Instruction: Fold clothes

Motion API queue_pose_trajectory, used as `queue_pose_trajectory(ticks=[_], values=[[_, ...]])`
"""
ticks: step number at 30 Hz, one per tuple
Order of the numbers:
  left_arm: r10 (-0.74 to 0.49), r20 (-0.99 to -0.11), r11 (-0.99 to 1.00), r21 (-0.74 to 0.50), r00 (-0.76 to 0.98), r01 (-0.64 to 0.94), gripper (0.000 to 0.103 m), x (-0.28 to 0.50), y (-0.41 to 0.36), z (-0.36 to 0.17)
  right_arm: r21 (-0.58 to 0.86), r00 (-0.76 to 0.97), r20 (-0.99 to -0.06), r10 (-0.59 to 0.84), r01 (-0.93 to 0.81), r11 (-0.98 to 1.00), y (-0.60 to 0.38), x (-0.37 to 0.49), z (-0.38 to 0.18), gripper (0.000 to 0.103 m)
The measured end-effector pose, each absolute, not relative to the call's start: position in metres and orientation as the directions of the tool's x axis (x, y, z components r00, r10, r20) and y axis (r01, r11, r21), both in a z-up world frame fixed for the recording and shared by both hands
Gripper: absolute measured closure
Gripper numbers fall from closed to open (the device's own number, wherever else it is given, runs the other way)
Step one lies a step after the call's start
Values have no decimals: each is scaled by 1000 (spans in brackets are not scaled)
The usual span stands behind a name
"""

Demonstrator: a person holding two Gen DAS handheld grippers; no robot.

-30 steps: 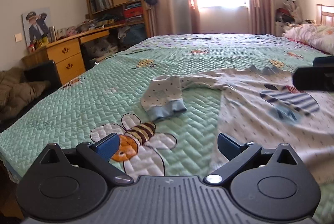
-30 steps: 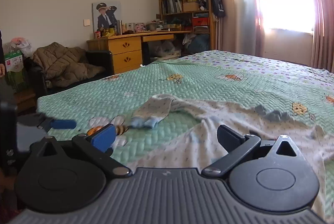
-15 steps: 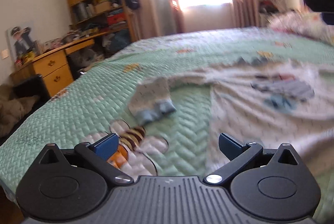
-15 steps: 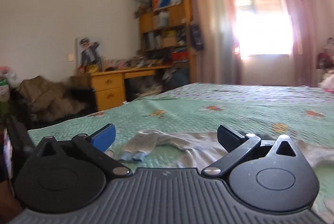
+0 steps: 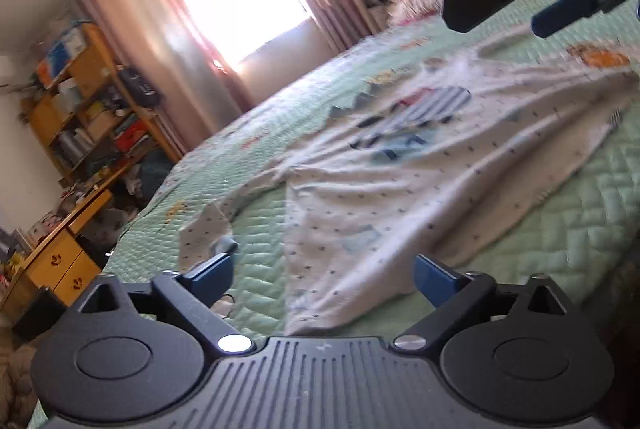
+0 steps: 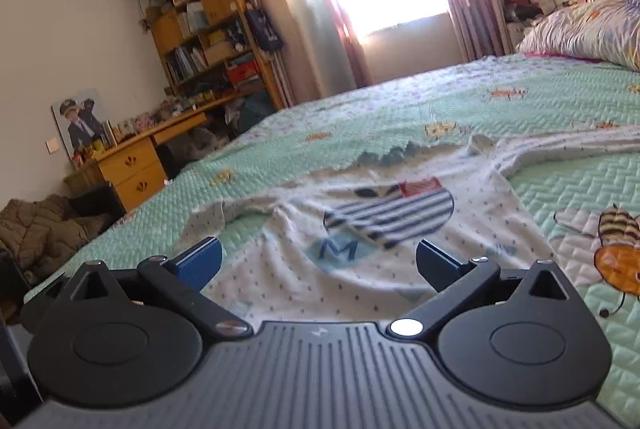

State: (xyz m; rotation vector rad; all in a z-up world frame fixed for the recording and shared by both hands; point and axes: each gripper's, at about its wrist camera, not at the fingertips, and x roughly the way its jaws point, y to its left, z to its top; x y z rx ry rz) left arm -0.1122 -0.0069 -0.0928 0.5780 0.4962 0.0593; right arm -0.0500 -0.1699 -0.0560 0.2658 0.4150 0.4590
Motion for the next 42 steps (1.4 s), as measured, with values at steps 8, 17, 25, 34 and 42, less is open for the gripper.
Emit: queue_pose_trajectory(ticks=[8, 17, 25, 34, 42], values=[[151, -445, 787, 594, 883, 165, 13, -104, -18, -98, 354, 820, -352, 451, -329, 875, -176, -43, -63, 0], [157, -455, 711, 668, 877, 219, 6, -87, -31, -109, 378, 810, -390, 437, -292, 879, -182, -35, -75, 0], [186, -450, 704, 681, 874, 201, 19, -81, -14, -106, 373, 782, -423, 459, -311, 874, -177, -30, -81, 0], [-1, -594, 905, 341, 805, 252, 69, -55, 28, -80, 235, 734, -450, 509, -453, 860, -148, -38, -87, 1], [-78, -674, 980, 81, 734, 179, 65, -16, 59, -78, -63, 733, -488, 475, -572, 818, -114, -37, -92, 1]])
